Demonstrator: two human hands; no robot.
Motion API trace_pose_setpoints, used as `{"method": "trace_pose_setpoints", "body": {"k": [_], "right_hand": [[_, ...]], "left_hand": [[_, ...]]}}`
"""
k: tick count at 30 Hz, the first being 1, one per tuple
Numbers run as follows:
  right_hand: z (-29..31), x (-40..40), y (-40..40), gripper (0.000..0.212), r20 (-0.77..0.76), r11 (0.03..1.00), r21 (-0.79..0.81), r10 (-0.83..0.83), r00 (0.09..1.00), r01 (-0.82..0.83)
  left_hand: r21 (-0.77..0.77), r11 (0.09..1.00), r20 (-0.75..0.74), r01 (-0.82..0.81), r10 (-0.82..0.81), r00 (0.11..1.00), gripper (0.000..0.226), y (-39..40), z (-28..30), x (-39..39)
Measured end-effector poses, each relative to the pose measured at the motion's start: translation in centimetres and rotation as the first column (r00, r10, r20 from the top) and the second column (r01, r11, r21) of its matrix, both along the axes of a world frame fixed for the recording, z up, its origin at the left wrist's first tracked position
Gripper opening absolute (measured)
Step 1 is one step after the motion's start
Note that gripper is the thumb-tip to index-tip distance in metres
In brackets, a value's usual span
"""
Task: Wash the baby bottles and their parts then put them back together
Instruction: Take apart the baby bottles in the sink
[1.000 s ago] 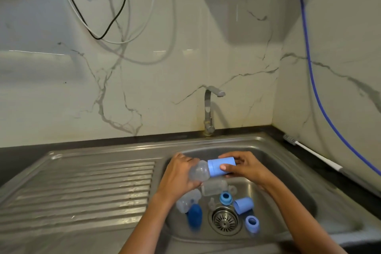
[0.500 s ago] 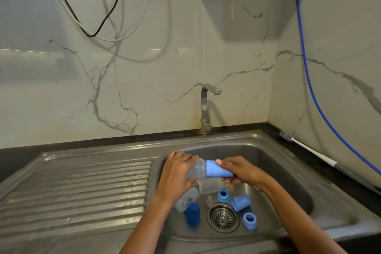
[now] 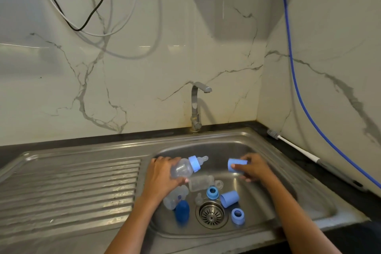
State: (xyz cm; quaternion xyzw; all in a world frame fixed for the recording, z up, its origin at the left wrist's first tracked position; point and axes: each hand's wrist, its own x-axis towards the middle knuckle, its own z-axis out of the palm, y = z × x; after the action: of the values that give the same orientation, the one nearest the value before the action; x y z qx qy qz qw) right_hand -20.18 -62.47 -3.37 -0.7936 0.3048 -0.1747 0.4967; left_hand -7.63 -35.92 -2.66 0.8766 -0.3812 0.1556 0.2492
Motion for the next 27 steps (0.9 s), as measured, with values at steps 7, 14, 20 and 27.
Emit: {"method": "trace_pose_setpoints", "body": {"k": [7, 14, 20, 27], "right_hand": [[-1.5, 2.4, -1.3, 0.022, -0.557, 0.953, -0.303, -0.161, 0.814, -0.019], [-3.1, 2.3, -1.2, 0.045, -0.872, 0.914, -0.097, 0.113, 0.476, -0.393], [-0.7, 3.2, -0.6, 0.055, -0.887, 0.854, -0.217, 0.030, 0.461, -0.473], [3.6, 3.0, 5.9, 0.044, -0.229, 0.920, 0.157, 0.388, 0.893, -0.359]], "left_hand": [[0.043, 0.999, 0.105, -0.011, 0.007, 0.994, 0.067, -0.5, -0.4, -0.1], [0.031, 0.999, 0.113, -0.026, 0.022, 0.993, 0.070, -0.8, -0.5, -0.4], [-0.015, 1.000, 0.153, -0.004, 0.007, 0.988, 0.069, -1.1, -0.3, -0.7], [-0.050, 0.998, 0.137, -0.021, 0.028, 0.990, 0.071, -1.1, 0.0, -1.0]]}}
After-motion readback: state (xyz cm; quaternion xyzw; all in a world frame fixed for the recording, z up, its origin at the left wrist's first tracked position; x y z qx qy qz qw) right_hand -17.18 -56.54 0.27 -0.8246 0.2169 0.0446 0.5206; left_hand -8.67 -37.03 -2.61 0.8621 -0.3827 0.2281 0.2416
